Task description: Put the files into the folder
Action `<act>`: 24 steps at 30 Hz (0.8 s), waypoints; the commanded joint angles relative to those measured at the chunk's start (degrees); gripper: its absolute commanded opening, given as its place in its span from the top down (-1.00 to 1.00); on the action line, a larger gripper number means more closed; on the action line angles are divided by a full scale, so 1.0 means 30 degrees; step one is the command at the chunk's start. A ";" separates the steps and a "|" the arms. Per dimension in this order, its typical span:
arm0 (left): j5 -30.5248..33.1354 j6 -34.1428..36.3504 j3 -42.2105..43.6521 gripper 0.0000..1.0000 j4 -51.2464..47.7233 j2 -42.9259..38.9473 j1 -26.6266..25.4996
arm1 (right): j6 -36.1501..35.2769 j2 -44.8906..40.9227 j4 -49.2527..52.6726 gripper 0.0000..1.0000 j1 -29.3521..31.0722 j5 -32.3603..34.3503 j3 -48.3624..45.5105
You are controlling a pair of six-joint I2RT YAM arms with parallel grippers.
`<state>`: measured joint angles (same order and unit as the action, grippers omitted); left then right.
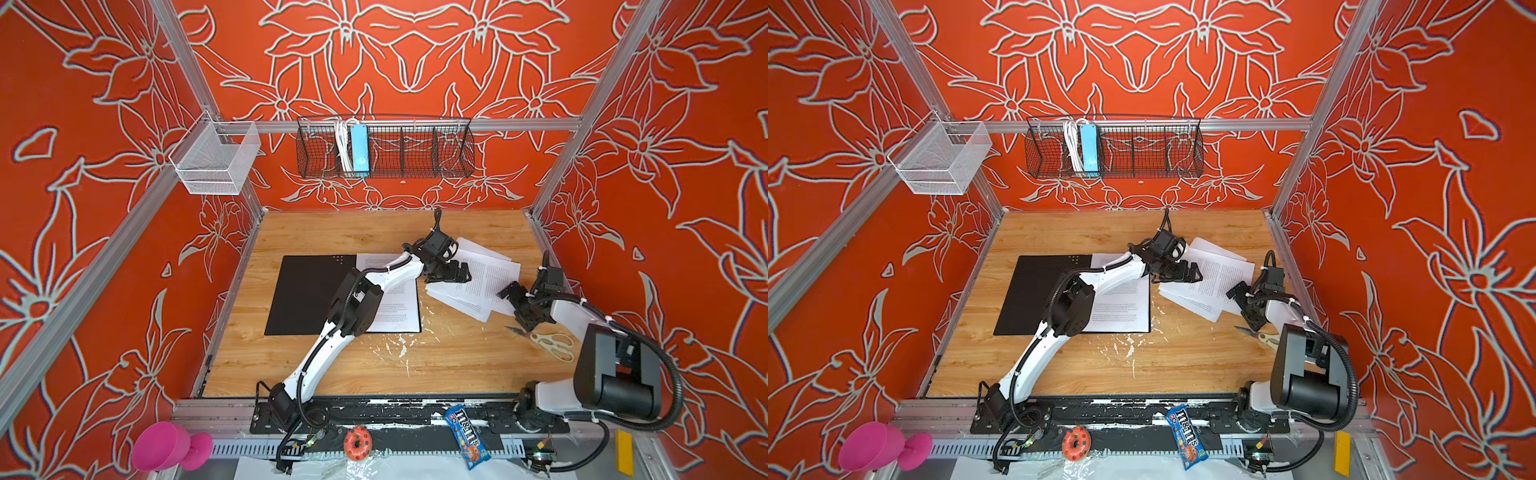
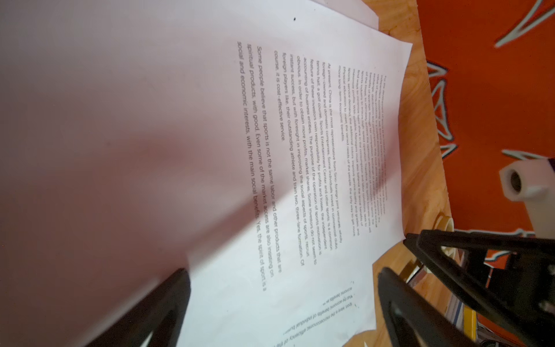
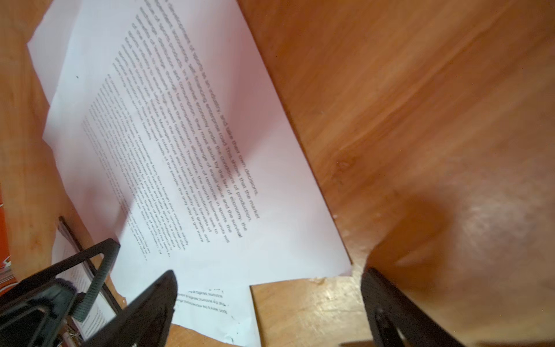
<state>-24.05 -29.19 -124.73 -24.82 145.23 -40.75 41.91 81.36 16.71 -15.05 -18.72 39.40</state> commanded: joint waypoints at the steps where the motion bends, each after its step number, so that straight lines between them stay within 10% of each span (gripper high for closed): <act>1: 0.0139 0.0264 -0.0336 -0.95 -0.1500 0.1071 -0.0324 | 0.0841 0.1061 -0.0756 -0.94 -0.0034 -0.0892 -0.0182; 10: 0.0017 0.0129 -0.0436 -0.95 -0.1595 0.1423 -0.0449 | 0.1848 0.1376 -0.3493 -0.95 0.0350 -0.2212 -0.0087; 24: 0.0067 0.0170 0.0333 -0.96 -0.1293 0.1083 -0.0449 | 0.0474 0.1034 0.0191 -0.95 -0.1246 0.2471 0.1780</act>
<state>-24.23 -28.38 -125.86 -24.36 146.21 -41.60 43.44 83.48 15.46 -17.32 -13.45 44.69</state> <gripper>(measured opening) 0.978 0.977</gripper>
